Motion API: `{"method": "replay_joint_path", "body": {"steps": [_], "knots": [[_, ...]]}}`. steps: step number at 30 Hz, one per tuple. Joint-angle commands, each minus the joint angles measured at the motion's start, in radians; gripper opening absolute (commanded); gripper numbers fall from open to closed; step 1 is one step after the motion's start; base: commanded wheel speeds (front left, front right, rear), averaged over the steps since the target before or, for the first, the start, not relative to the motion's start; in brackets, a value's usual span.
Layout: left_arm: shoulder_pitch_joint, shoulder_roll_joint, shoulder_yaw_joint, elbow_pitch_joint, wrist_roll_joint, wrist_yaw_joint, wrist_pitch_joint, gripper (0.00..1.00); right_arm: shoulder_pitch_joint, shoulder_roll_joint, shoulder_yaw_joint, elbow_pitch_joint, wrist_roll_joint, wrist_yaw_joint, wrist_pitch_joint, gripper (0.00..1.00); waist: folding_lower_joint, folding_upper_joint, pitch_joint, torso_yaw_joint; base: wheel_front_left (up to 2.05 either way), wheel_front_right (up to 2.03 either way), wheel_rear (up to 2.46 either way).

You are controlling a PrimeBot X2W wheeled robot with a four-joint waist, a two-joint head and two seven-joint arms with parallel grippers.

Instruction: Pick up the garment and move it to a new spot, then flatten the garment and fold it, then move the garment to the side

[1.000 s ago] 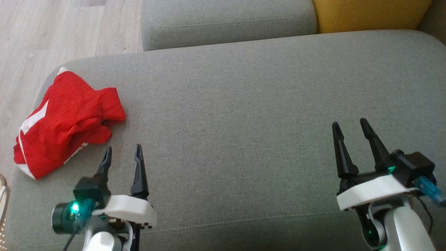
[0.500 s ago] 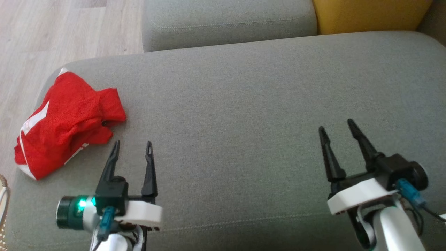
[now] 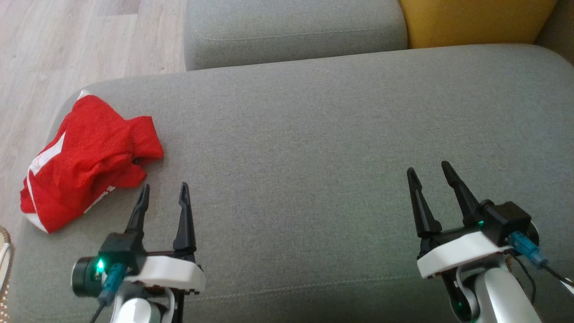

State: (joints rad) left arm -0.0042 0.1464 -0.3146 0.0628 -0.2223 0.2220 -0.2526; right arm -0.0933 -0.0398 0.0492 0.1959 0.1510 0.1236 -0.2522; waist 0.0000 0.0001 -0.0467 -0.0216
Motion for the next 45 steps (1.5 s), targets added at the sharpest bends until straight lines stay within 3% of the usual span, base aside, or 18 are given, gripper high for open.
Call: {"method": "replay_joint_path", "body": {"steps": [1,9,23,45], "knots": [[-0.035,-0.006,0.054,-0.021,0.01,-0.017,-0.009,1.0,-0.055,-0.01,0.026,-0.026,0.006,0.007,-0.01,1.0,0.0,-0.0001,0.0,0.0,0.0,0.0,0.0],[-0.021,-0.06,0.133,0.016,0.072,-0.103,-0.009,1.0,-0.061,-0.01,0.023,-0.014,0.01,0.007,-0.01,1.0,0.0,-0.0001,0.003,-0.003,0.0,0.0,0.0],[-0.027,-0.092,0.177,0.023,0.117,-0.145,-0.009,1.0,-0.055,-0.01,0.015,-0.024,0.02,0.007,-0.01,1.0,0.0,-0.0001,0.012,0.015,0.0,0.0,0.0],[0.018,-0.096,0.241,0.003,0.146,-0.157,-0.009,1.0,0.006,-0.01,0.102,-0.056,0.032,0.007,-0.01,1.0,0.0,-0.0001,-0.013,0.309,0.0,0.0,0.0]]}}
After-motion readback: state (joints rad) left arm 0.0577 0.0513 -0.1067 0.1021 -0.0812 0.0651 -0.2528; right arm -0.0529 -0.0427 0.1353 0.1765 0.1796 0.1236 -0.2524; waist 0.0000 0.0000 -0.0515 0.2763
